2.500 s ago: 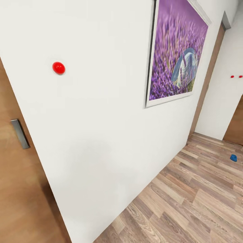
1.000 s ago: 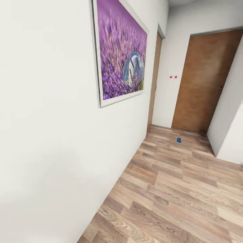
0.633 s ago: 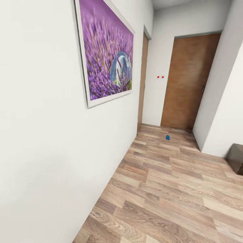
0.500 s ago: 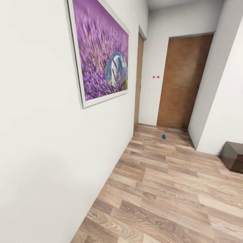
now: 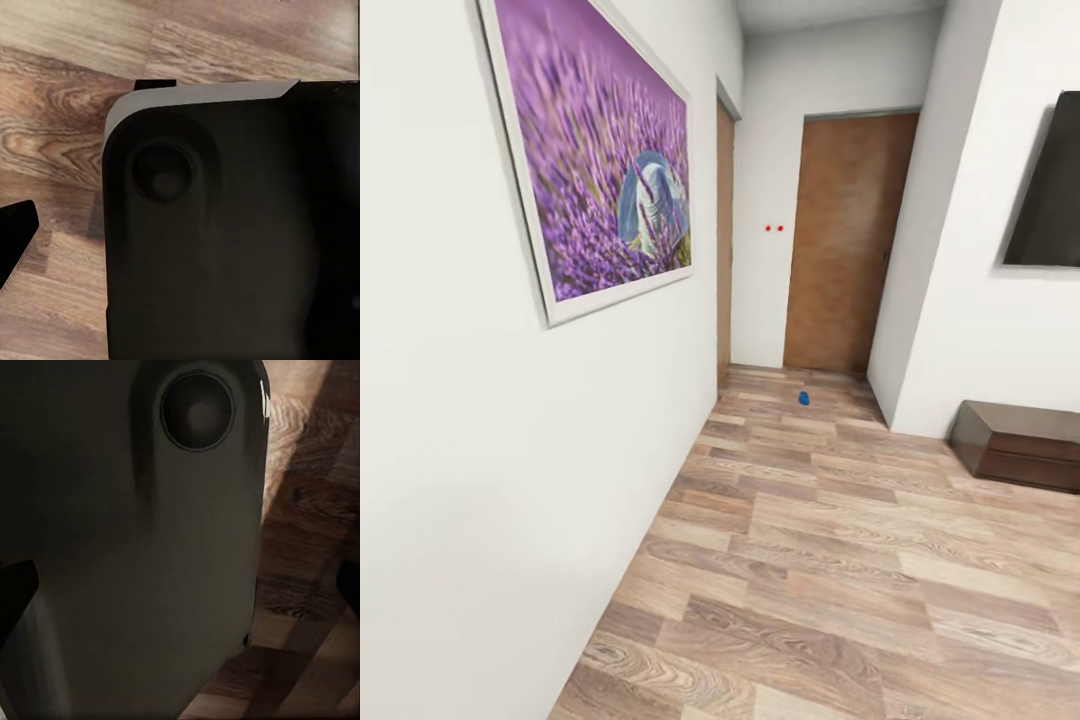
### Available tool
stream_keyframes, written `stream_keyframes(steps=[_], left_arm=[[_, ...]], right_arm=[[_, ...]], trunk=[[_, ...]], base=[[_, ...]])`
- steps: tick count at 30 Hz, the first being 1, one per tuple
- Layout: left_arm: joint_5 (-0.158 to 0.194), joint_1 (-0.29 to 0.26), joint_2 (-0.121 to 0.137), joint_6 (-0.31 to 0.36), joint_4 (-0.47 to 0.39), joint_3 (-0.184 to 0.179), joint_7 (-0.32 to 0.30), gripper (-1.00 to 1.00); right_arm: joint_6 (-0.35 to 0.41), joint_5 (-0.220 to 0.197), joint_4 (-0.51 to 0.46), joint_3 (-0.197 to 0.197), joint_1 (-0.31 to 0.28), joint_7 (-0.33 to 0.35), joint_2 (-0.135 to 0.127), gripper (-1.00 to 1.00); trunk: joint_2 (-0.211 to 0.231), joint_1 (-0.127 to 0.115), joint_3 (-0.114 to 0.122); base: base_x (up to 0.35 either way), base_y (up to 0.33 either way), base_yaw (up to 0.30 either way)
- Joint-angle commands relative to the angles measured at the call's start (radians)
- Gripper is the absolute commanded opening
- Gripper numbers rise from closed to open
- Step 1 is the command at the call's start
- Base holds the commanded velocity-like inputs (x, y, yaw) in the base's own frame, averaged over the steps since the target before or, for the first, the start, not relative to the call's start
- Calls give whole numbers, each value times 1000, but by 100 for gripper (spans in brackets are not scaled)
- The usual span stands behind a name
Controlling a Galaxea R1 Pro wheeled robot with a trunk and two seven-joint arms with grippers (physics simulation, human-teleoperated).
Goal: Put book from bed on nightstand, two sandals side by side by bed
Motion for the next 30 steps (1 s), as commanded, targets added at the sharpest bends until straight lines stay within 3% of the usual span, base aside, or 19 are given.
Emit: stream_keyframes(steps=[1, 30], left_arm=[[0, 0, 0, -3, 0, 0, 0, 100], [0, 0, 0, -3, 0, 0, 0, 100]], right_arm=[[0, -1, 0, 0, 0, 0, 0, 100], [0, -1, 0, 0, 0, 0, 0, 100]], trunk=[[0, 0, -1], [0, 0, 2]], base=[[0, 0, -282], [0, 0, -272]])
